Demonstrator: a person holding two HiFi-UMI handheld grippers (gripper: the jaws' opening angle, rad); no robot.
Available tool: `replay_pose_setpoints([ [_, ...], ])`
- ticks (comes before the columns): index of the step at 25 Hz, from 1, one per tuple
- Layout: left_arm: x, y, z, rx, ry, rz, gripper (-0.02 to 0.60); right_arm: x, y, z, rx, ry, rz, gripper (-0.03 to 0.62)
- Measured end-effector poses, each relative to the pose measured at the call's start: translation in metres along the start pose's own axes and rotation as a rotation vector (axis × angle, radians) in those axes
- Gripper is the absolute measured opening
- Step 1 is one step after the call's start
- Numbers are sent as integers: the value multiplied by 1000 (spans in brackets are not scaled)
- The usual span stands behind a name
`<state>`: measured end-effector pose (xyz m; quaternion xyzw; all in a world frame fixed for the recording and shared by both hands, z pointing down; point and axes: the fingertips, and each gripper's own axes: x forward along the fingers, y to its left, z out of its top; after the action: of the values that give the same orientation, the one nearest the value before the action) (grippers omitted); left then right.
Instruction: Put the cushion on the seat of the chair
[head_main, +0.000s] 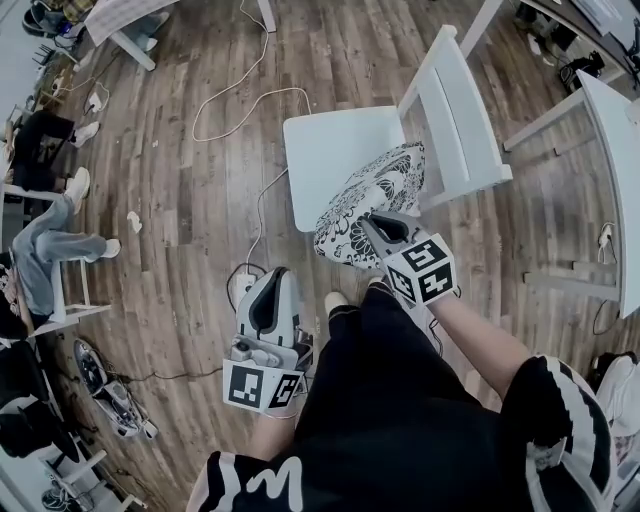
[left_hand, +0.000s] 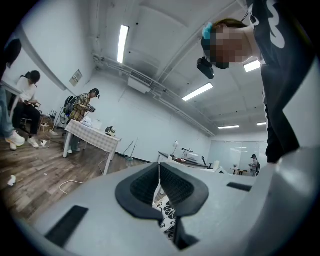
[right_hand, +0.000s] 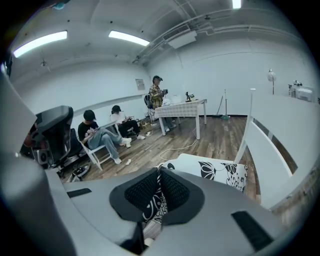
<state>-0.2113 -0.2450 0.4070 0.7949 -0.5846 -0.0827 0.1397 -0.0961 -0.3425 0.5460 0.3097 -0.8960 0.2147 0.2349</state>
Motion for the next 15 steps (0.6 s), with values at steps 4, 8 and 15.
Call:
replay_pose_setpoints([
  [4, 1, -1, -10, -13, 10, 37, 14, 24, -16, -20, -36, 84, 18, 35],
  [8, -3, 3, -24, -31, 29, 83, 14, 52, -25, -40, -52, 141, 39, 35],
  [15, -7, 10, -47, -58, 54, 140, 14, 86, -35, -71, -67, 213, 73, 35],
])
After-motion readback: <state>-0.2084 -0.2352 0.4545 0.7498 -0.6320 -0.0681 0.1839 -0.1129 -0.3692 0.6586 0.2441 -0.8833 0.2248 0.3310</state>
